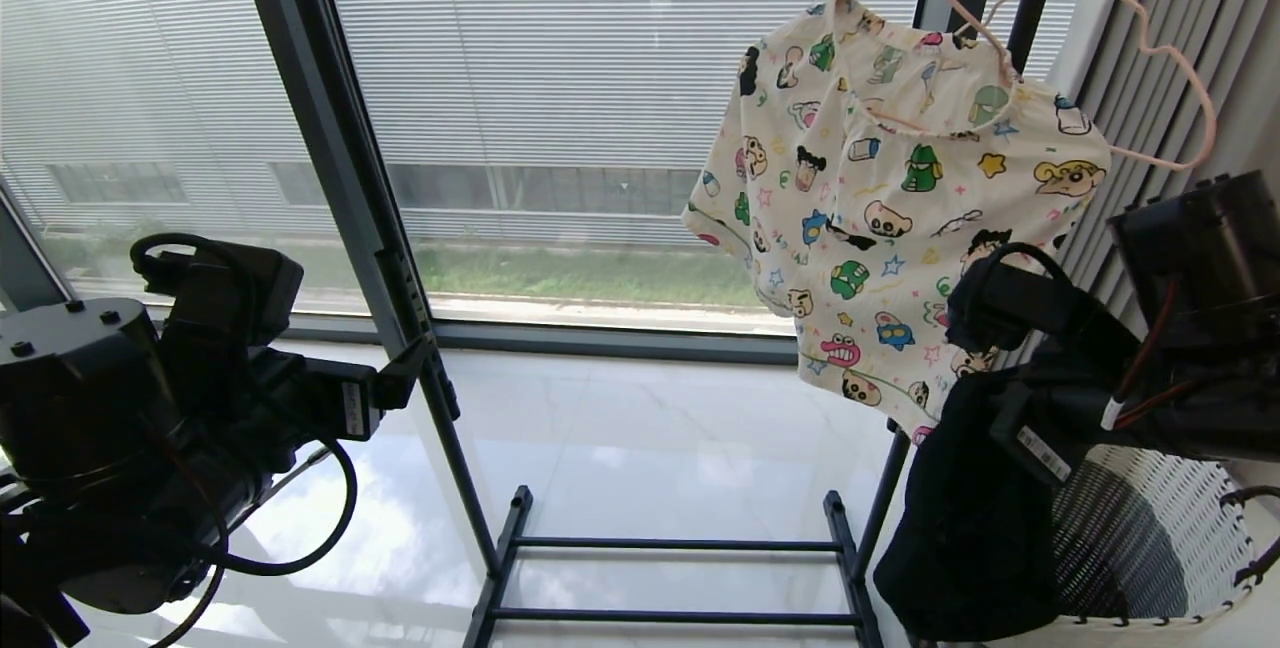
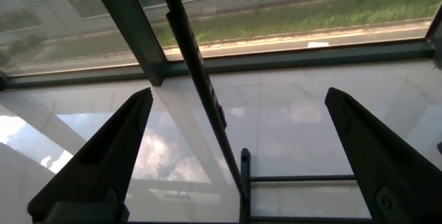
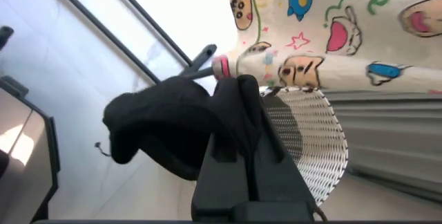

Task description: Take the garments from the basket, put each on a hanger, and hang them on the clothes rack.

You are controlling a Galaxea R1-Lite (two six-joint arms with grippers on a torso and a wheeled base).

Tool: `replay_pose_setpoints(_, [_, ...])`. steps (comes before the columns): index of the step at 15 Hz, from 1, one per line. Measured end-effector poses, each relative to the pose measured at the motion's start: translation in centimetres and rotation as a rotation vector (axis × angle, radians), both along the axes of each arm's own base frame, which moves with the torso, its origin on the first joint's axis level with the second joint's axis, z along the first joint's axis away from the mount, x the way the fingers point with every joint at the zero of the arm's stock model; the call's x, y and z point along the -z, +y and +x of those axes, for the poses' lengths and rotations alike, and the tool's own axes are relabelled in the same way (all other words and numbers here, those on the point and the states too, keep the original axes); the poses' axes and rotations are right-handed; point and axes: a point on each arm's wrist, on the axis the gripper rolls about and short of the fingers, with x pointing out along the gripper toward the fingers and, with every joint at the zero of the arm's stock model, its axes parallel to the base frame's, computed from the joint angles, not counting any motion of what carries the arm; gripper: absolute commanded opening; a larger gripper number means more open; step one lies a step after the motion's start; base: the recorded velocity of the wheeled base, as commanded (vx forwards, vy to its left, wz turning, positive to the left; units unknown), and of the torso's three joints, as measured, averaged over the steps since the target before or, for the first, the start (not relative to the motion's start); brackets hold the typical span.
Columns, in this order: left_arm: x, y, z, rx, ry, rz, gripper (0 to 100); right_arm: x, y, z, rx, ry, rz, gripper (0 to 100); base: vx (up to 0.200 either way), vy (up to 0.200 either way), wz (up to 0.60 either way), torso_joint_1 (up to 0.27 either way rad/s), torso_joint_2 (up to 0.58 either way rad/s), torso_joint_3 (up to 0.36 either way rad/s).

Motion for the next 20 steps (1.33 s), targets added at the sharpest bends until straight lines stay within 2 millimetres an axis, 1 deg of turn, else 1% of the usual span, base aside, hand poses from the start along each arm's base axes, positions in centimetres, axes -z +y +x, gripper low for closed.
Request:
replay_pose_setpoints(2, [0.0,-0.2,-0.4,0.014,-0.001,0.0,100,-1.3,0.4,-0.2,-0.018,-0.033,0.023,0,-0.2,0.0,0.0,0.002,0.0,0.007])
replay_pose_setpoints(5, [-0.2,-0.3,-0.7,0.022,-0.012,-0.003,100,-2.3,0.9,-0.4,-0.039,-0.064,0.045,0,-0.2,0.0,0.0,-0.002,0.0,0.004])
replay_pose_setpoints(6, [-0.3,-0.5,-0.8,0.032,-0.014,-0.004,100,-2.6,1.0,-0.4,-0.045,-0.069,0.05,0,0.0,0.0,0.0,0.0,0.0,0.0])
replay_pose_setpoints(8, [-0.3,-1.4,-1.3,0.082,-0.014,-0.01,100,-2.9,1.3,-0.6,-0.058,-0.078,0.063,0,0.0,0.0,0.0,0.0,0.0,0.0])
replay_pose_setpoints(10, [-0.3,-3.1,-2.1,0.18,-0.012,-0.035,100,-3.4,1.7,-0.9,-0.068,-0.084,0.091,0,0.0,0.0,0.0,0.0,0.0,0.0])
replay_pose_setpoints(11, [-0.3,-4.3,-2.7,0.248,-0.008,-0.057,100,-3.8,1.9,-1.1,-0.074,-0.082,0.1,0,0.0,0.0,0.0,0.0,0.0,0.0])
replay_pose_setpoints(15, [-0.1,-10.1,-5.9,0.56,0.031,-0.124,100,-5.1,2.7,-2.8,-0.138,-0.043,0.108,0,0.0,0.0,0.0,0.0,0.0,0.0])
replay_pose_setpoints(18, [-0.8,-15.4,-6.7,0.714,0.059,-0.223,100,-5.9,3.6,-4.7,-0.215,-0.039,0.131,0,0.0,0.0,0.0,0.0,0.0,0.0])
replay_pose_setpoints(20, [-0.3,-18.6,-7.1,0.797,0.1,-0.248,100,-6.0,4.0,-5.7,-0.251,-0.037,0.148,0,0.0,0.0,0.0,0.0,0.0,0.0])
